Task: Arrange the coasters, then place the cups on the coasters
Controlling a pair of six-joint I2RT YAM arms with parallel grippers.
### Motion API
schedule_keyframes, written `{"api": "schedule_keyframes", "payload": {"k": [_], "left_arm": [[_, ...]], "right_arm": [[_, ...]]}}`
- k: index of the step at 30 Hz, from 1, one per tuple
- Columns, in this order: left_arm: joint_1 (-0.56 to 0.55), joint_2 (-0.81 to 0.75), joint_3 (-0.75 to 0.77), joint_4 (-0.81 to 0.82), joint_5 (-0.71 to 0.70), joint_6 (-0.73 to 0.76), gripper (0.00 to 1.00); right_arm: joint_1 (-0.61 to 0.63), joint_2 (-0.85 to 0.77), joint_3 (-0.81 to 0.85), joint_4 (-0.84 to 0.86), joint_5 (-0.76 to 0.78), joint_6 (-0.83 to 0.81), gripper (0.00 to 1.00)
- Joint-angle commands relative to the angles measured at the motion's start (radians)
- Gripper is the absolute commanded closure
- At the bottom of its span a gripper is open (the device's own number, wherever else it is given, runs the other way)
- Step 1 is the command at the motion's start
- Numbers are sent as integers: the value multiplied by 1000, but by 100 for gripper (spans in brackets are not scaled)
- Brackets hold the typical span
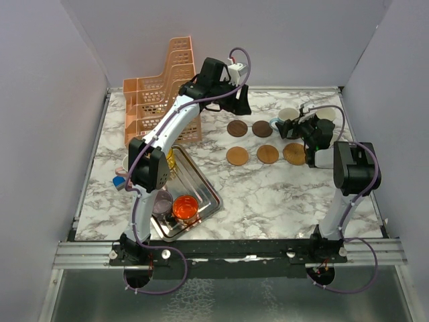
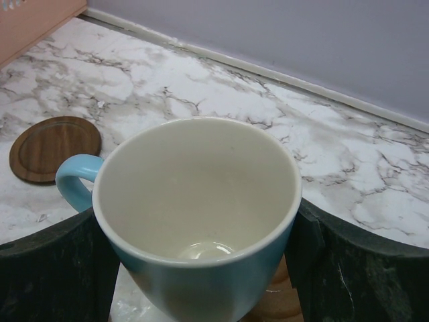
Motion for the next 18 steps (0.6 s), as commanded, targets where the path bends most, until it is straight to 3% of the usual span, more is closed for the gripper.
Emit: {"api": "schedule_keyframes", "payload": {"k": [1,18], "left_arm": [[-3,-28,-10,25,44,4,36],[-4,-28,-30,36,69,-5,36]], "right_arm": [[-21,20,48,142,40,5,62],[-36,80,87,183,19,16,62]]}}
